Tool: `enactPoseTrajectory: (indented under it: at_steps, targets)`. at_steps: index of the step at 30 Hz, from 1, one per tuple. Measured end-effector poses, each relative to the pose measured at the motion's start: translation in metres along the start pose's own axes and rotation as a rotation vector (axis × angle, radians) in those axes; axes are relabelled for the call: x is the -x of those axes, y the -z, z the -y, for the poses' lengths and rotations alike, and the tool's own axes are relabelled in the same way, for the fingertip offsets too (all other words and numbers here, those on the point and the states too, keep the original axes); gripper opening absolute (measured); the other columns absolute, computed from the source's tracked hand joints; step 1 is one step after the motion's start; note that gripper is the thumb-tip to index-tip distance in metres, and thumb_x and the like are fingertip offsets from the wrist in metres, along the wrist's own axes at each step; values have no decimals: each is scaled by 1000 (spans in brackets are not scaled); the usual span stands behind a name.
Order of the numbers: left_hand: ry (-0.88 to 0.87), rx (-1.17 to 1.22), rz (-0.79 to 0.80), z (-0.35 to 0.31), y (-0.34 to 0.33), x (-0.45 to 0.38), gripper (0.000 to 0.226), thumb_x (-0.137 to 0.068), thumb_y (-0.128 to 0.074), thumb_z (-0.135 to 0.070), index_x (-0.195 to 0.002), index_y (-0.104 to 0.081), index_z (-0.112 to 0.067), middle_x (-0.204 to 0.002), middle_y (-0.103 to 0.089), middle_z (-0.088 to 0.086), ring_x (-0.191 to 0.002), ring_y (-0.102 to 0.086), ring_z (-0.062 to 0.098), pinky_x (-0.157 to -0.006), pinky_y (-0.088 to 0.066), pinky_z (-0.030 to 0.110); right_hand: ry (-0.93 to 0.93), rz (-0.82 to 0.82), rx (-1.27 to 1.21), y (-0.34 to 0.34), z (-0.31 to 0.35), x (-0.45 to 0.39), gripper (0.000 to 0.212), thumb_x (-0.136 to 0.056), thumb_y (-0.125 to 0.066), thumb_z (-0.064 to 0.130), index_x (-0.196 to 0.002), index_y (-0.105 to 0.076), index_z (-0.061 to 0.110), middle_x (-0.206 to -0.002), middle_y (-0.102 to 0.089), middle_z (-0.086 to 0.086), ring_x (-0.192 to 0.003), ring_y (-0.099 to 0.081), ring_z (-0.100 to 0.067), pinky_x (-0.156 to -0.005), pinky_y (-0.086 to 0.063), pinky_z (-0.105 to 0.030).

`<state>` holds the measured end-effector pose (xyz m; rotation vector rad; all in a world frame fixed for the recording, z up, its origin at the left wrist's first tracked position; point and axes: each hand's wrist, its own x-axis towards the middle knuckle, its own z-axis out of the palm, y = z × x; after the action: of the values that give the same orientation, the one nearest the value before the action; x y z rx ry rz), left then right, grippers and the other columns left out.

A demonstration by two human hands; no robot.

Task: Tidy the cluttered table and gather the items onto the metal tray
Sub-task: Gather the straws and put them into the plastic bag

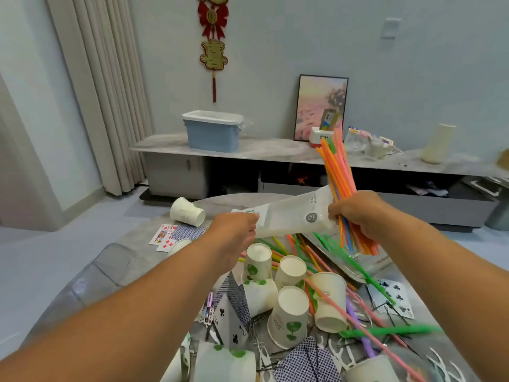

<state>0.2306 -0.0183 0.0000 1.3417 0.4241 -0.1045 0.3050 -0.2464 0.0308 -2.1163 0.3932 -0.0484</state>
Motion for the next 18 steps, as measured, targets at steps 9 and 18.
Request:
enactPoseTrajectory:
  at_steps: [9,18]
  targets:
    - [100,196,69,-18,-52,85,21,-100,-63,-23,-92,-53,-6,-75,-56,8,-67,-54,15,-63,-51,25,30,-59,-349,87,22,102,19,-77,-78,3,-87,-64,-2,-66,-61,-13,-41,-56,-17,-37,-42,-20]
    - [118,619,275,-27,-77,168,54,-97,-62,-40,-130,-58,3,-121,-68,22,-109,-67,34,-86,-56,43,45,-57,-542,94,-16,214,16,-75,-79,5,-83,-68,-3,-53,-63,-8,-42,-59,-18,-45,-51,-27]
